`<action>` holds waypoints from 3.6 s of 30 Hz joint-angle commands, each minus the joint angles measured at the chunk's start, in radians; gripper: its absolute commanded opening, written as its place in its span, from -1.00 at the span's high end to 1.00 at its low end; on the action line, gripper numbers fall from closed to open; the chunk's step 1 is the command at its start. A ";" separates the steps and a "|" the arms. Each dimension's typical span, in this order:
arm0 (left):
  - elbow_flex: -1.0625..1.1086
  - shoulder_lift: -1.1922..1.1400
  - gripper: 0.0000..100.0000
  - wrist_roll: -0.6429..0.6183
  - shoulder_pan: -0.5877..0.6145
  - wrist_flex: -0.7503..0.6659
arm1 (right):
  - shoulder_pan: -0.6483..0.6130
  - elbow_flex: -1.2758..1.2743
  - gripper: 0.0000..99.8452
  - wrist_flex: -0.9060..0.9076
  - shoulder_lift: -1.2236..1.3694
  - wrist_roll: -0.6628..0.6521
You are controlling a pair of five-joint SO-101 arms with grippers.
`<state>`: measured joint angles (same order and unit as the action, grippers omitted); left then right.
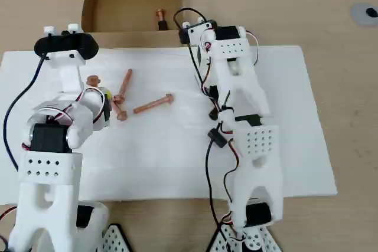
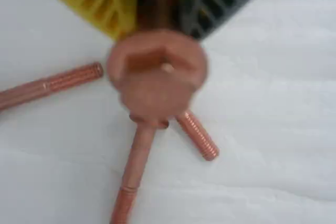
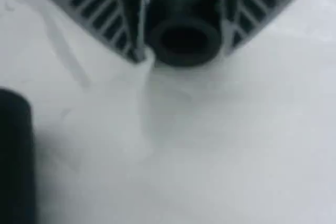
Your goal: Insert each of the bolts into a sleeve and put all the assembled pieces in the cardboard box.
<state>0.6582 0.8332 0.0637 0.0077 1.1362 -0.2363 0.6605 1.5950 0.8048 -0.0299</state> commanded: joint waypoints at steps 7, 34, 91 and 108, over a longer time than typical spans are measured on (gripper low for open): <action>-0.005 0.022 0.99 0.002 -0.015 -0.018 | -0.016 0.185 0.44 0.163 -0.002 -0.049; -0.005 0.022 0.98 0.005 -0.015 -0.017 | -0.027 0.104 0.44 0.176 0.076 -0.051; 0.011 0.022 0.98 0.005 -0.017 -0.017 | -0.025 0.039 0.62 0.187 -0.125 -0.227; 0.012 0.022 0.98 0.005 -0.017 -0.015 | -0.031 0.039 0.62 0.190 -0.127 -0.224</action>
<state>0.6767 0.8332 0.0637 0.0077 1.1347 -0.2516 0.7004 1.7760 0.7342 -0.2447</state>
